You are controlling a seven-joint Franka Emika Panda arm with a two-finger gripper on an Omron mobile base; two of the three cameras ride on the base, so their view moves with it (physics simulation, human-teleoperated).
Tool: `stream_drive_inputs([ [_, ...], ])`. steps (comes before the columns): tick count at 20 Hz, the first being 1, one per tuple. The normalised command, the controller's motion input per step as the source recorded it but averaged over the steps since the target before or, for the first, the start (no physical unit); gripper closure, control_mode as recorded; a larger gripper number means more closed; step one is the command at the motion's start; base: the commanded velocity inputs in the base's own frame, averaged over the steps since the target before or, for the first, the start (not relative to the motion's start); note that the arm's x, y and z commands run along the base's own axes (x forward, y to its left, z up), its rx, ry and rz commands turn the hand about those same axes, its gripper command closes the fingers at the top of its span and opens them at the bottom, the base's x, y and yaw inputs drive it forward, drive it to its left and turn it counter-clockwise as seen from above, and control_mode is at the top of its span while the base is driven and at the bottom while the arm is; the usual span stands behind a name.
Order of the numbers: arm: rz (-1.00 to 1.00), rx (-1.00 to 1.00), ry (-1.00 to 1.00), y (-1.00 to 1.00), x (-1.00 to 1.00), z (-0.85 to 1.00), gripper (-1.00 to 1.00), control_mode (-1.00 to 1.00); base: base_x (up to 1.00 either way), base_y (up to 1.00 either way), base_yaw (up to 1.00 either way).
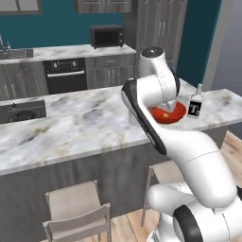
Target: There is a bowl on the dining counter. Grab a lemon wedge from the fridge and place it in the bowl. Then get the liquor bottle and glass cup from the cabinet and place them next to the bowl.
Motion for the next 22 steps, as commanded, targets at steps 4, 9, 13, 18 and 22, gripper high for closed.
stream_drive_inputs([
  [4, -0.09, 0.09, 0.02, 0.00, 0.71, -0.49, 1.00, -1.00, 0.00, 0.00, 0.00],
  [9, -0.10, 0.02, 0.00, -0.02, 0.70, -0.38, 1.00, -1.00, 0.00, 0.00, 0.00],
  [13, -0.10, 0.00, -0.01, -0.07, 0.65, -0.30, 1.00, -1.00, 0.00, 0.00, 0.00],
  [18, -0.05, 0.00, 0.00, -0.28, 0.58, -0.25, 1.00, -1.00, 0.00, 0.00, 0.00],
  [22, -0.03, 0.00, 0.00, -0.29, 0.54, -0.25, 1.00, -1.00, 0.00, 0.00, 0.00],
])
